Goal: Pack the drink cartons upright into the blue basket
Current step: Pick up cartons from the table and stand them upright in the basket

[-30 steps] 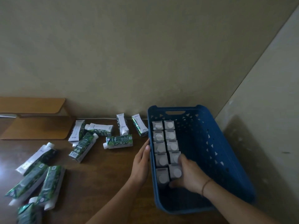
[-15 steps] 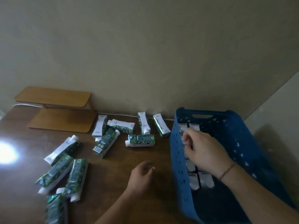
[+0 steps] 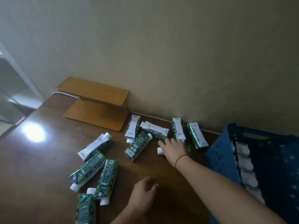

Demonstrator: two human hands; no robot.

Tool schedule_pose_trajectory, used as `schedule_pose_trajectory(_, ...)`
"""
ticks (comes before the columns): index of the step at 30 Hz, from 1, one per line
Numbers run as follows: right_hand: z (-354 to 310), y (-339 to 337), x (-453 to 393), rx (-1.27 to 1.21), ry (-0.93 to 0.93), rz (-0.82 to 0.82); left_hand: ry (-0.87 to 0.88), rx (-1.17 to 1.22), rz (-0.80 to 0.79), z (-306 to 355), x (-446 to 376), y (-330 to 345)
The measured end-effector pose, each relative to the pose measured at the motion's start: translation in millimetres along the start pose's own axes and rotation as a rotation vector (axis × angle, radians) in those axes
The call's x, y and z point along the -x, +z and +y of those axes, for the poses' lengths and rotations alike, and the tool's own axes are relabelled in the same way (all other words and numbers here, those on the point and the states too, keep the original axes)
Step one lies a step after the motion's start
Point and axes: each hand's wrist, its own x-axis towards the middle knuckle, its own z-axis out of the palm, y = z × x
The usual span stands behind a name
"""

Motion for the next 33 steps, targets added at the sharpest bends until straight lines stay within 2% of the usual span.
schedule_pose_trajectory(2, 6, -3, 2, -0.007, -0.053, 0.003, 0.003, 0.026, 0.021, -4, -2, 1)
schedule_pose_trajectory(4, 18, -13, 14, -0.118, -0.071, -0.009, 0.003, 0.014, 0.063, -5, -1, 5)
schedule_pose_trajectory(9, 65, -57, 67, -0.722, 0.01, 0.032, 0.044, 0.009, 0.236, 20, 1, 32)
schedule_pose_trajectory(12, 98, -82, 120, -0.882, 0.052, 0.195, 0.17, 0.137, 0.263, 53, 5, 52)
schedule_pose_trajectory(15, 138, -89, 181, -0.912, 0.221, 0.451, 0.327, 0.239, 0.24, 91, 15, 73)
schedule_pose_trajectory(18, 181, -84, 226, -0.964, 0.373, 0.671, 0.493, 0.271, 0.123, 130, 29, 92)
schedule_pose_trajectory(20, 210, -72, 243, -0.887, 0.417, 0.735, 0.546, 0.287, 0.01, 151, 34, 103)
schedule_pose_trajectory(22, 238, -54, 250, -0.803, 0.453, 0.694, 0.583, 0.306, -0.086, 165, 36, 115)
schedule_pose_trajectory(26, 271, -9, 233, -0.712, 0.441, 0.502, 0.599, 0.331, -0.13, 167, 36, 141)
schedule_pose_trajectory(29, 275, 26, 204, -0.669, 0.372, 0.353, 0.616, 0.38, -0.125, 166, 38, 151)
schedule_pose_trajectory(33, 257, 67, 165, -0.691, 0.423, 0.243, 0.621, 0.366, -0.108, 164, 32, 155)
